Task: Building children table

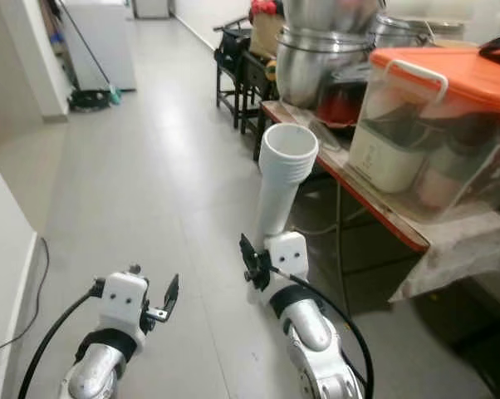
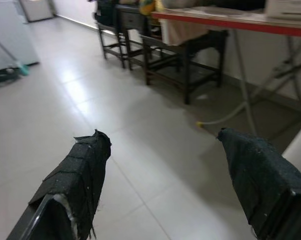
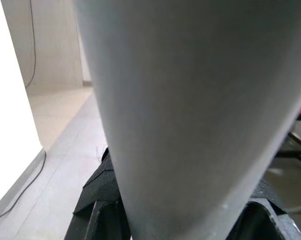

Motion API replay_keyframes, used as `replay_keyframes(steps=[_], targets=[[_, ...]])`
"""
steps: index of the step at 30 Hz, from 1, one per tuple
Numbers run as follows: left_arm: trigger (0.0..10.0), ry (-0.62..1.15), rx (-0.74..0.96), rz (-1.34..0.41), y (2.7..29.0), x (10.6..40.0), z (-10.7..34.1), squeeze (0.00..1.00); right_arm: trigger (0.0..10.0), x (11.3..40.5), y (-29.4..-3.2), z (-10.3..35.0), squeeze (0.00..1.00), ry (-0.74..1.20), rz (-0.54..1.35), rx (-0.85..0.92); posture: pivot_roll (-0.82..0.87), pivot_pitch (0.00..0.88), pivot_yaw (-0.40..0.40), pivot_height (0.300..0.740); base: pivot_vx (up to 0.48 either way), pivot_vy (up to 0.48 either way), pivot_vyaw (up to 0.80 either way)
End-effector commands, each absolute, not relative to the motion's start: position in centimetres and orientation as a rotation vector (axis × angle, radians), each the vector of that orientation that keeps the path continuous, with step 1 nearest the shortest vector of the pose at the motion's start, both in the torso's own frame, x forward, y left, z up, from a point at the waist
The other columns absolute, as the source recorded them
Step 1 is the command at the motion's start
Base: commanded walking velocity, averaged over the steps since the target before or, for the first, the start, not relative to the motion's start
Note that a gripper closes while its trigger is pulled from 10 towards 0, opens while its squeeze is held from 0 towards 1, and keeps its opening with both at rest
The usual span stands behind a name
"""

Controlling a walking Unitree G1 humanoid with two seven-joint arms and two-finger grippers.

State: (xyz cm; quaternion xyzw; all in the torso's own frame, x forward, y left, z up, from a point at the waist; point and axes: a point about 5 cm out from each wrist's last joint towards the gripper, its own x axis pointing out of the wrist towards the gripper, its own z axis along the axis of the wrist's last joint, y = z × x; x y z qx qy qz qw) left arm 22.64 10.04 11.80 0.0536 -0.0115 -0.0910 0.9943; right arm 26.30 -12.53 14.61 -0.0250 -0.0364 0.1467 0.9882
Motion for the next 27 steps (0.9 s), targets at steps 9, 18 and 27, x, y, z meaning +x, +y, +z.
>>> replay_keyframes(steps=[9, 18, 27], targets=[[10.0, 0.019, 0.117, -0.194, 9.8, 22.8, 11.1, 0.00, 10.0, 26.3, -11.6, 13.8, 0.00, -0.035, 0.326, -0.027, 0.21, 0.000, -0.076, 0.740, 0.000, 0.000, 0.26], [10.0, 0.022, 0.120, -0.199, 9.8, 22.8, 11.0, 0.00, 10.0, 26.3, -11.2, 13.5, 0.00, -0.029, 0.337, -0.040, 0.21, 0.000, -0.068, 0.740, 0.000, 0.000, 0.79], [10.0, 0.029, 0.123, -0.207, 9.7, 23.0, 10.8, 0.00, 10.0, 26.1, -10.9, 13.3, 0.00, -0.027, 0.345, -0.050, 0.20, 0.000, -0.068, 0.740, 0.000, 0.000, 0.79]])
